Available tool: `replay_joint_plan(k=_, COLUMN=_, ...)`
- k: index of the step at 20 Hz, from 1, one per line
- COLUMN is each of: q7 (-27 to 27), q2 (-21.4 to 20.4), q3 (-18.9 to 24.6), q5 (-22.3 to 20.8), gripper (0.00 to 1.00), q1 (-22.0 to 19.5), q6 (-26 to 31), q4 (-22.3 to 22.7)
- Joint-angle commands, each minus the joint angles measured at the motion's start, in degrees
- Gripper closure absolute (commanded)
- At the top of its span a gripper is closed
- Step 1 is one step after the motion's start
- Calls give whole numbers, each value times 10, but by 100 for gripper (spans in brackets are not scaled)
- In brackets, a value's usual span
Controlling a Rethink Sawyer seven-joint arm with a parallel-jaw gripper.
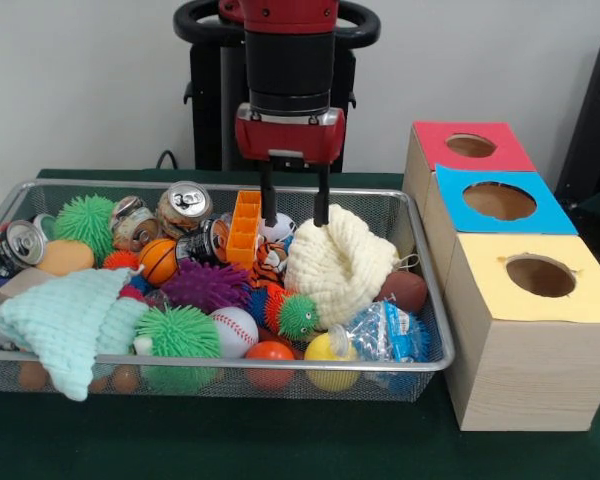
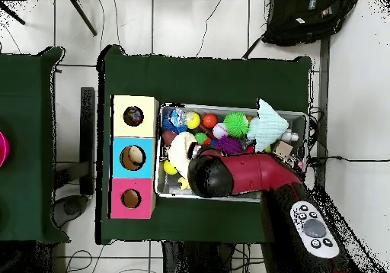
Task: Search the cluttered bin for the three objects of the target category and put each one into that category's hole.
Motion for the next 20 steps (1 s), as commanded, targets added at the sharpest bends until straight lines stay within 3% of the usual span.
replay_joint_plan(k=1, q7=117, q2=45, q3=-40, q5=36, gripper=0, q1=26, q6=-56, q4=5)
replay_joint_plan(k=20, q7=105, q2=110, q3=-110, q5=89, gripper=0, q1=95, q6=-114, q4=-38)
